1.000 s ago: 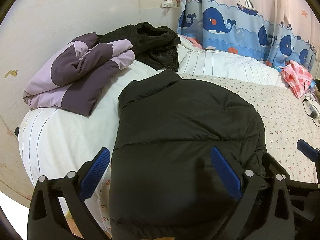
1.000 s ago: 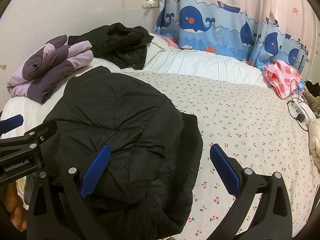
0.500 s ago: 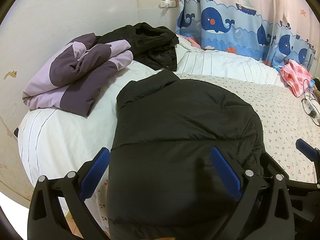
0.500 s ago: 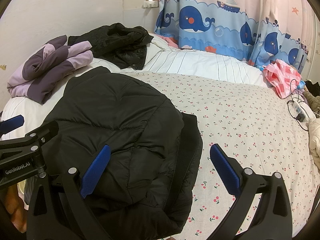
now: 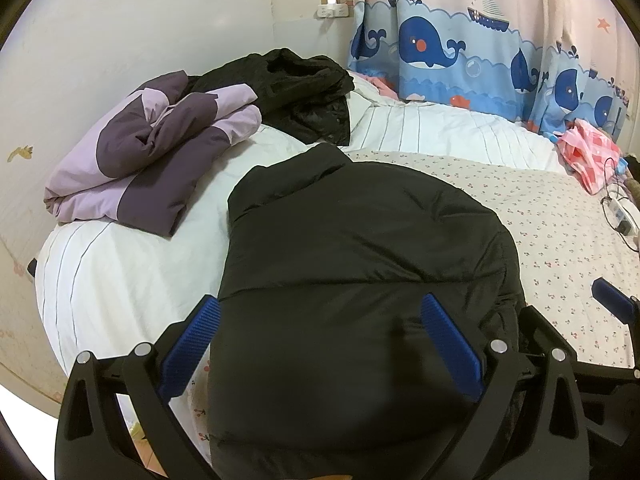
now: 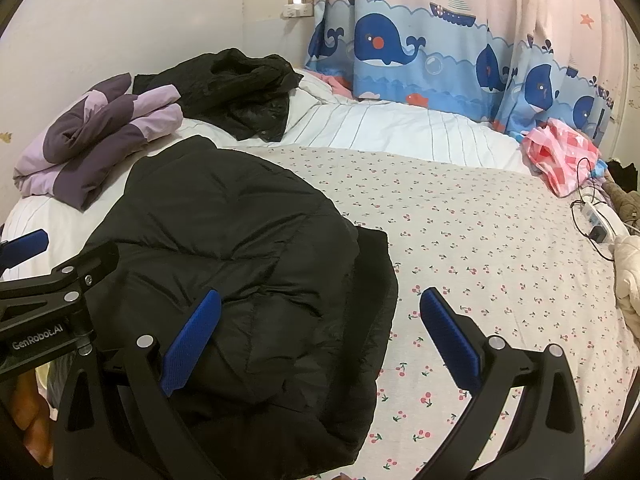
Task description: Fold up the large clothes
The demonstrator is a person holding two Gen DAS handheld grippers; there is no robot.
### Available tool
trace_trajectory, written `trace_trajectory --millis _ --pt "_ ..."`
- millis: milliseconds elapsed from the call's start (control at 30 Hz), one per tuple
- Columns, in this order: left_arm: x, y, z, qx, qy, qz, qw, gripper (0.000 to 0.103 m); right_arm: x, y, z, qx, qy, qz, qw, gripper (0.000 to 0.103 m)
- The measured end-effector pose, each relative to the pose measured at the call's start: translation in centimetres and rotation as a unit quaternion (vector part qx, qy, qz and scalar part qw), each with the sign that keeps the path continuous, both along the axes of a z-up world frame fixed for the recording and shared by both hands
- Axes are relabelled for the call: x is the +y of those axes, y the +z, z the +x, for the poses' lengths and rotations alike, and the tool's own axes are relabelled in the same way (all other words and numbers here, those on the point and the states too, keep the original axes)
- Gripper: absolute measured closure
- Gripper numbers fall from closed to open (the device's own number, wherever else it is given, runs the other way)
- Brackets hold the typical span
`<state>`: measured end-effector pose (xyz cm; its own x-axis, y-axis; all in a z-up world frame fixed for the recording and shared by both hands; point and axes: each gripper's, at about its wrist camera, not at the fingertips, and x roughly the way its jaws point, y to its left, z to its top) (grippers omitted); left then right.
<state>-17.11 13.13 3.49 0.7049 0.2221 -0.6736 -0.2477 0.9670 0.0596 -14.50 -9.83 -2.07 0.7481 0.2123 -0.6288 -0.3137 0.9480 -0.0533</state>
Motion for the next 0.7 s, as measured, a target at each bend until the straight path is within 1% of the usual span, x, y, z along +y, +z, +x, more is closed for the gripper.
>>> trace_trajectory --millis 700 --pt "-0.25 0.04 -0.07 -0.001 0.000 0.002 1.0000 0.007 0.06 0.00 -0.17 0.000 -0.001 0.000 1.000 0.007"
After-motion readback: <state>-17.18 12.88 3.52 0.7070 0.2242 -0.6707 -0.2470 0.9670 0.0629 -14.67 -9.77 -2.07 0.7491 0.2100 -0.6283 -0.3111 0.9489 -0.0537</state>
